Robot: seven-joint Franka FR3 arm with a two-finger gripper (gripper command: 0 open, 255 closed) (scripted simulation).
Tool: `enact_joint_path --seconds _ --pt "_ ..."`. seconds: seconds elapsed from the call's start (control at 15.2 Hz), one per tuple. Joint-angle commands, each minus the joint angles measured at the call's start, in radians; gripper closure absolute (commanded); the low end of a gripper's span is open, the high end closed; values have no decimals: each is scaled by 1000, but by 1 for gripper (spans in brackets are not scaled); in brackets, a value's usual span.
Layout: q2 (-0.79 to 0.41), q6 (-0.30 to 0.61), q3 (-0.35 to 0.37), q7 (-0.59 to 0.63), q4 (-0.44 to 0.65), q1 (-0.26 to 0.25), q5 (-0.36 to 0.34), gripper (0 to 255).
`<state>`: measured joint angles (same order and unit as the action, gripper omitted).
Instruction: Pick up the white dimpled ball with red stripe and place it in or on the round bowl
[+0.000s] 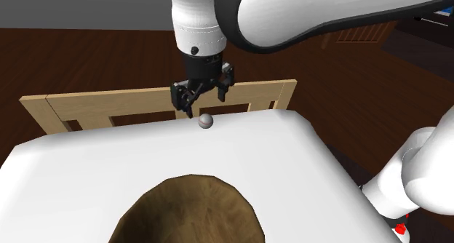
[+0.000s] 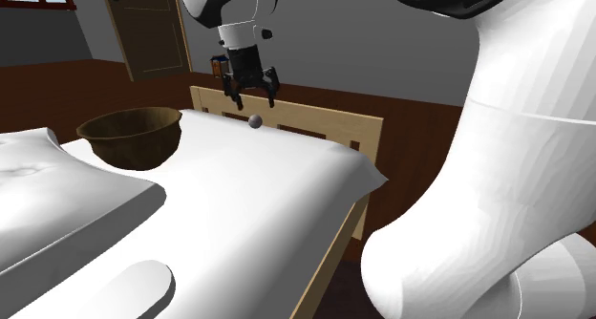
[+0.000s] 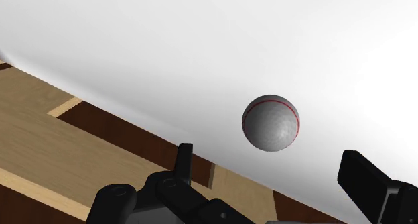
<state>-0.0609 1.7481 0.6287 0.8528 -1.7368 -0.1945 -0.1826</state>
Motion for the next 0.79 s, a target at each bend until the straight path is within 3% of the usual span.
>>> enact_joint_path --seconds 0.0,0.4,0.73 --pt "-35 2 8 25 21 -13 -21 0" --pt "-37 82 2 29 -56 -6 -26 0" --pt "-37 89 1 29 -63 -6 -27 0"
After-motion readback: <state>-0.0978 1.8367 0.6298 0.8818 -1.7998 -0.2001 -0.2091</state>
